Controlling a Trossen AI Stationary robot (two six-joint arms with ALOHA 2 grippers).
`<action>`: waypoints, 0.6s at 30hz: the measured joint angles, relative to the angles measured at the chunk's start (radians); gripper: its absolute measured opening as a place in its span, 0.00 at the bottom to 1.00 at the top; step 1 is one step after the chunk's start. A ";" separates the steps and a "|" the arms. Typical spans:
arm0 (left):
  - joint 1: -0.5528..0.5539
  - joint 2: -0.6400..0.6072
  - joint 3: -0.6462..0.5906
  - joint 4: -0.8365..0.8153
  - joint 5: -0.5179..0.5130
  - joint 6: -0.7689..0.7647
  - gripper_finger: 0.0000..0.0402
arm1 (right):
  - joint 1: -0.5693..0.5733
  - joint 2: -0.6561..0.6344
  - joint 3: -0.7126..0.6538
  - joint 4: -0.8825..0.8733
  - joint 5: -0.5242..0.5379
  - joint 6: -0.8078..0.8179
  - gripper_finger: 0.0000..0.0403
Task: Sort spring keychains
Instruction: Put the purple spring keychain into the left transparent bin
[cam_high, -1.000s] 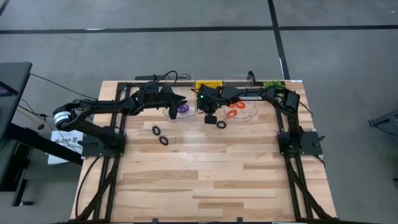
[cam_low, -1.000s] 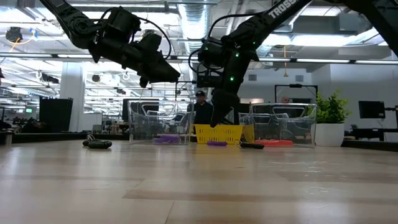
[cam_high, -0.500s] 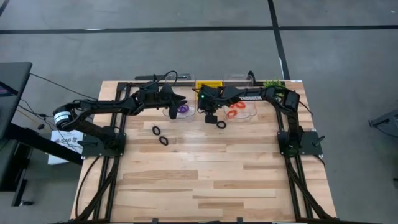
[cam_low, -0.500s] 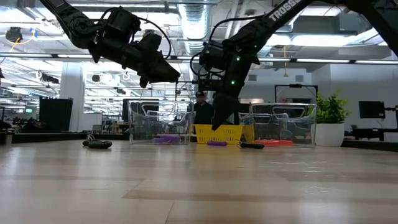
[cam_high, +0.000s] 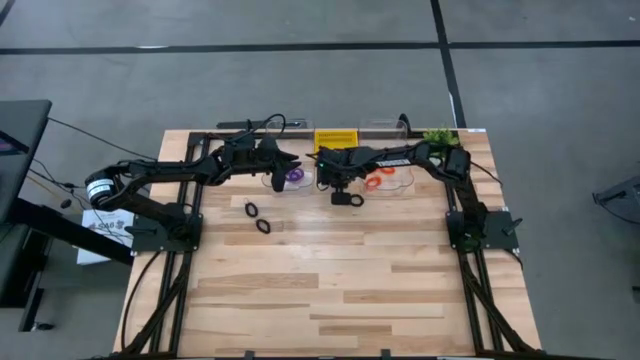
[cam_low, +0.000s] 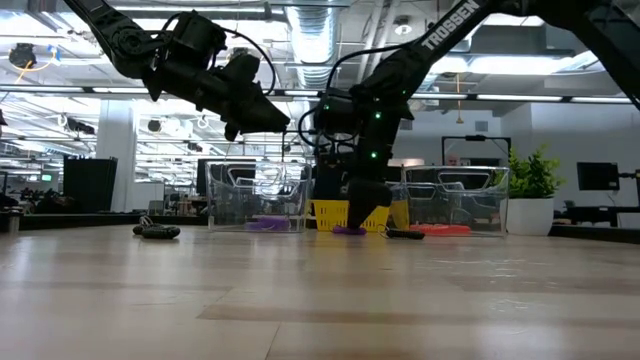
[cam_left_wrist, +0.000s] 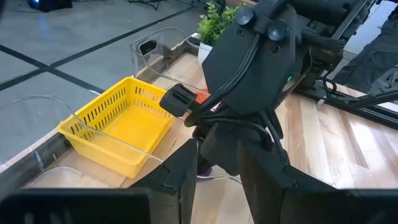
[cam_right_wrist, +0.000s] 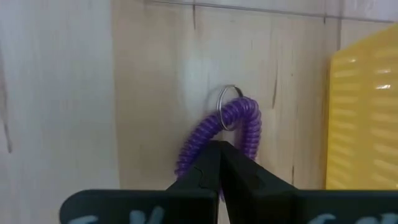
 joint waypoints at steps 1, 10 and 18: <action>0.000 0.000 0.000 0.000 0.000 0.000 0.28 | 0.000 0.000 0.000 0.000 -0.003 -0.001 0.00; 0.000 0.000 0.000 0.001 0.000 0.014 0.28 | 0.034 -0.003 0.001 -0.042 -0.025 -0.037 0.00; 0.000 0.000 0.000 0.002 0.000 0.006 0.28 | 0.075 -0.003 0.001 -0.046 -0.025 -0.044 0.00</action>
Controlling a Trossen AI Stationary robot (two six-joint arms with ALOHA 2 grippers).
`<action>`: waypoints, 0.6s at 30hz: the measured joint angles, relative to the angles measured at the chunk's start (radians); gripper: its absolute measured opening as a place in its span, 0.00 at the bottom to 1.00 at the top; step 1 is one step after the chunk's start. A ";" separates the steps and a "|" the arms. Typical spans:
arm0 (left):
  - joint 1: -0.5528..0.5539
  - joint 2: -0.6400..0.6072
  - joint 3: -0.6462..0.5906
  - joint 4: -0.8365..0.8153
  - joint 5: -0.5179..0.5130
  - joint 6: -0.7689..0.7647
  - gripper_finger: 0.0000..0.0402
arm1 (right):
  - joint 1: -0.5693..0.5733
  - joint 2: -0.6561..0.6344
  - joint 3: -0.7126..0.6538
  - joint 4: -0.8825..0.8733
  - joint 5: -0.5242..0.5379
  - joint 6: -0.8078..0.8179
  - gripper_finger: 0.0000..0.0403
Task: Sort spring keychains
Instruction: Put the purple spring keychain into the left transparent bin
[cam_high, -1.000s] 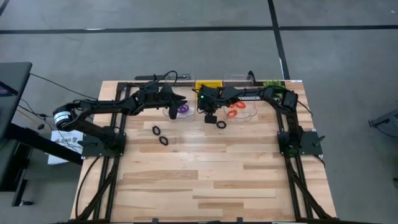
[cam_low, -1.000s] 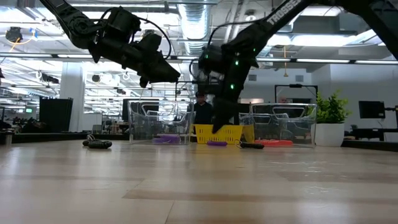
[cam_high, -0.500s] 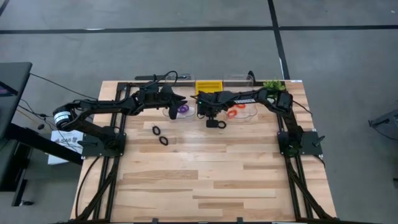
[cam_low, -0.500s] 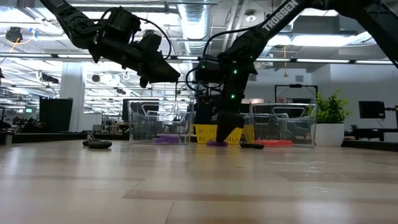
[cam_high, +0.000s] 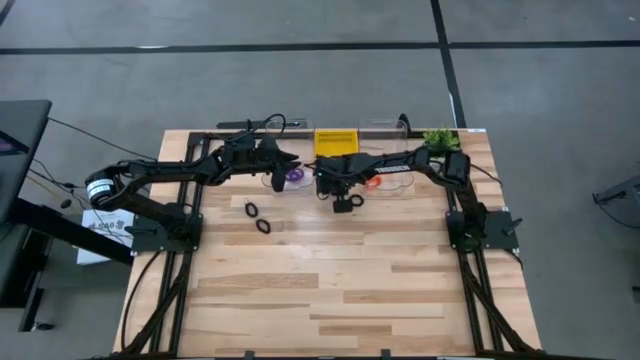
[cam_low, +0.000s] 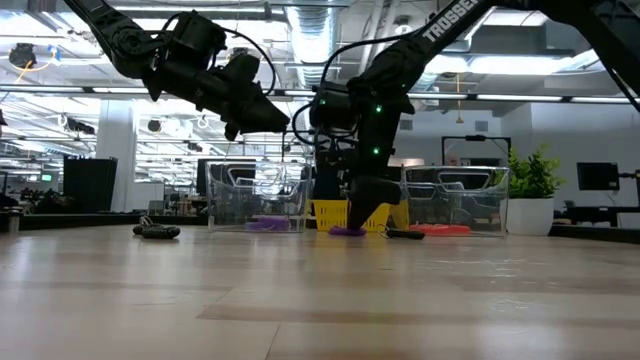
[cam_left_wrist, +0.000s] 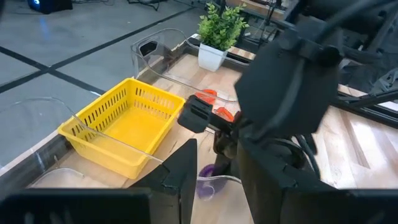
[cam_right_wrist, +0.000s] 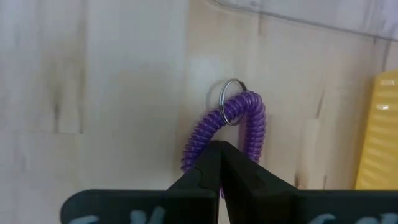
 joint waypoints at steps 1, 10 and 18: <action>0.000 0.000 0.000 0.000 0.000 -0.009 0.28 | 0.005 0.000 0.000 0.000 0.000 0.000 0.00; -0.048 0.000 0.000 0.000 -0.002 -0.044 0.28 | 0.052 0.000 -0.001 0.000 -0.003 0.032 0.00; -0.156 0.000 0.000 0.001 -0.064 -0.043 0.28 | 0.111 0.000 -0.001 -0.005 0.003 0.060 0.00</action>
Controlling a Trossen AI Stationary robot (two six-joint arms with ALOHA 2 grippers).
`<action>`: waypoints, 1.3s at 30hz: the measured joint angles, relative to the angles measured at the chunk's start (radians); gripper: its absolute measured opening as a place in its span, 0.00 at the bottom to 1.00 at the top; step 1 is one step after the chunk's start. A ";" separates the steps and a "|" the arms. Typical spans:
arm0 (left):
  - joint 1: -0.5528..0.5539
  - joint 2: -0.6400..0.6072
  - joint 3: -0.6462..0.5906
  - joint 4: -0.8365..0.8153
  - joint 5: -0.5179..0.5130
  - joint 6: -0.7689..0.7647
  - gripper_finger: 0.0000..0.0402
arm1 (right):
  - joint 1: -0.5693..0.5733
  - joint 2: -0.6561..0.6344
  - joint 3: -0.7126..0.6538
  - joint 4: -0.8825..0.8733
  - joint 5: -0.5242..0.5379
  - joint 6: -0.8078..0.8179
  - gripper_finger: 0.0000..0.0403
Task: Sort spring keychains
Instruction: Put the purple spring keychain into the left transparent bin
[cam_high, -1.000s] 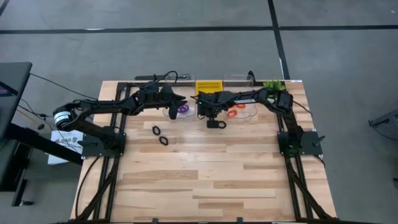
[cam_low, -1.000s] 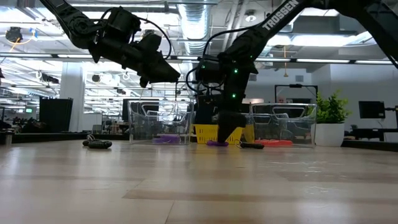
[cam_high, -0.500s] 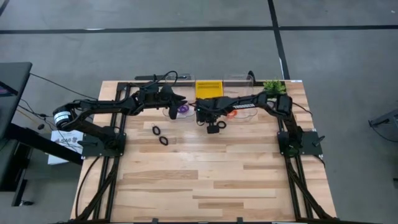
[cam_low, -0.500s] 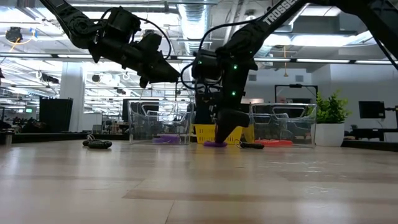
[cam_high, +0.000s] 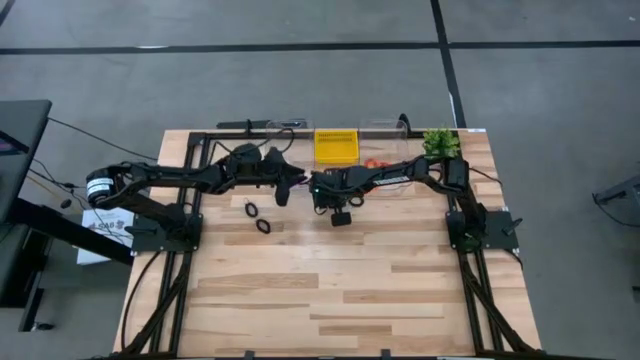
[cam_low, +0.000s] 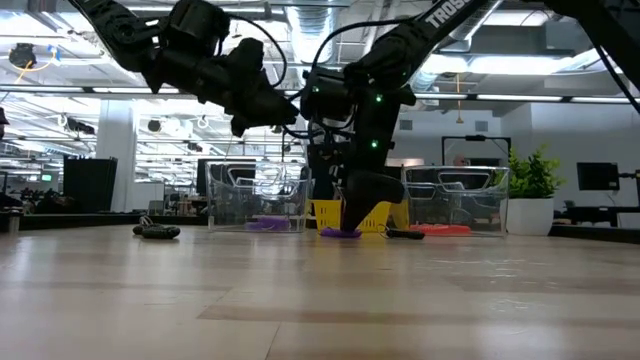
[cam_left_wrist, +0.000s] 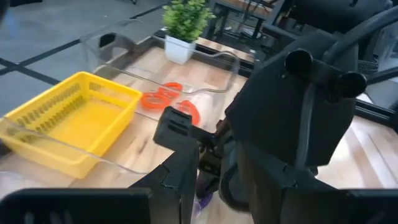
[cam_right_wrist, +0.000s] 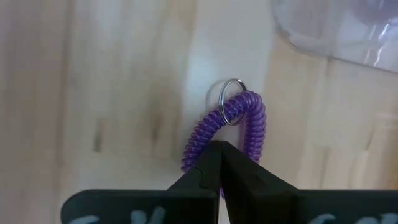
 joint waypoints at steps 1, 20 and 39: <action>-0.011 0.000 0.000 0.000 -0.003 -0.001 0.28 | 0.008 0.000 0.000 -0.001 0.000 0.007 0.00; -0.418 -0.005 -0.004 -0.064 -0.300 -0.138 0.28 | 0.262 -0.001 -0.006 -0.091 0.083 0.283 0.00; -0.978 0.002 -0.084 -0.060 -0.918 -0.487 0.28 | 0.464 0.002 0.001 -0.030 0.083 0.615 0.00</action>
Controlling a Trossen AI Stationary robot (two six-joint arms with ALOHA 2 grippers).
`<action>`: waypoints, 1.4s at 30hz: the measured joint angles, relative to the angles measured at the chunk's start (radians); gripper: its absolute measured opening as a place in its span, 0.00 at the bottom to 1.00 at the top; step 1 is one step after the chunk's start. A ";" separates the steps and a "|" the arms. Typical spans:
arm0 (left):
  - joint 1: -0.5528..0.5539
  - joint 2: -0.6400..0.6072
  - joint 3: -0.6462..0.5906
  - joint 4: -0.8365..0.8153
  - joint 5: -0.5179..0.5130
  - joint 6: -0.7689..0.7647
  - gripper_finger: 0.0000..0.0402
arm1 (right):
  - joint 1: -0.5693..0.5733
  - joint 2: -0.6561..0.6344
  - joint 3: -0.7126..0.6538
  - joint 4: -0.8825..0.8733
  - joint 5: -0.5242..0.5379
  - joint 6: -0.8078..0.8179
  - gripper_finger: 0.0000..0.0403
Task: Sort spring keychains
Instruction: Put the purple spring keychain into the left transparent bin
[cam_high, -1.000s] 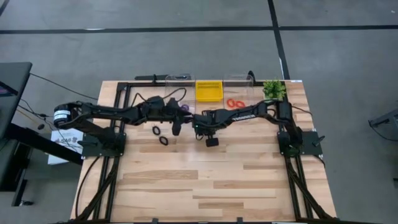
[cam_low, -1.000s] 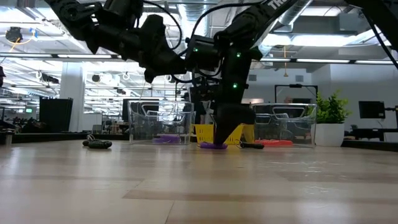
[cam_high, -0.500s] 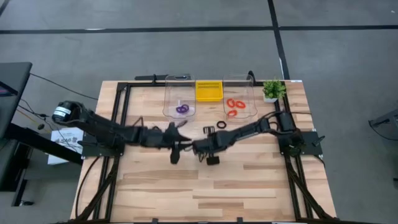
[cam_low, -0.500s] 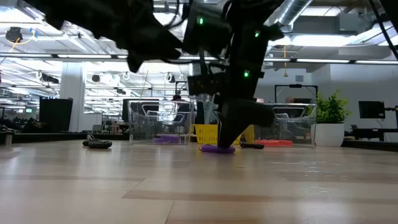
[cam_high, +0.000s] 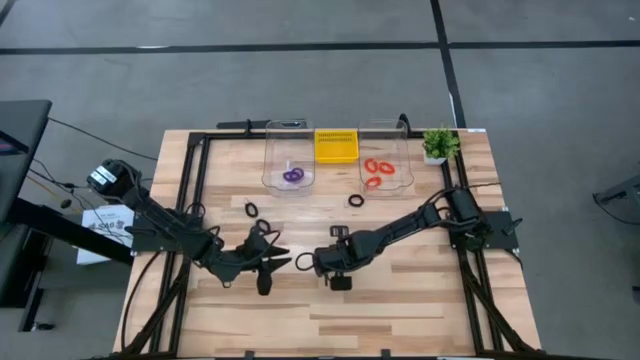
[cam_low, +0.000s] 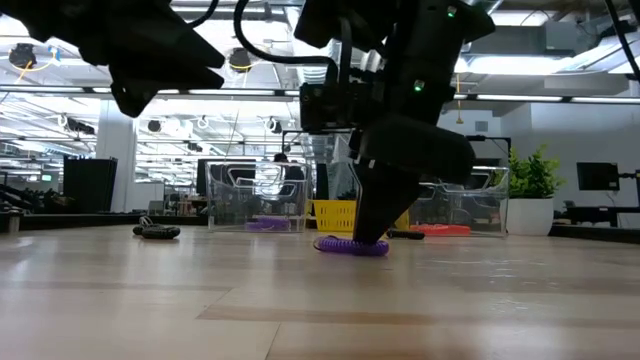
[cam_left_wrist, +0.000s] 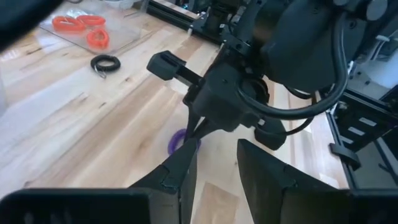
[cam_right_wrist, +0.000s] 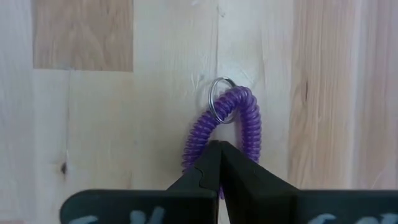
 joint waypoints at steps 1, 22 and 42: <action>-0.005 0.000 0.000 0.000 -0.003 -0.006 0.28 | 0.002 0.000 0.000 0.000 0.001 0.013 0.00; -0.001 -0.003 -0.053 0.000 0.010 -0.089 0.28 | 0.033 -0.052 0.082 -0.050 0.037 0.039 0.00; -0.001 -0.003 -0.063 0.003 0.010 -0.113 0.28 | 0.069 -0.053 -0.008 0.052 0.049 0.100 0.00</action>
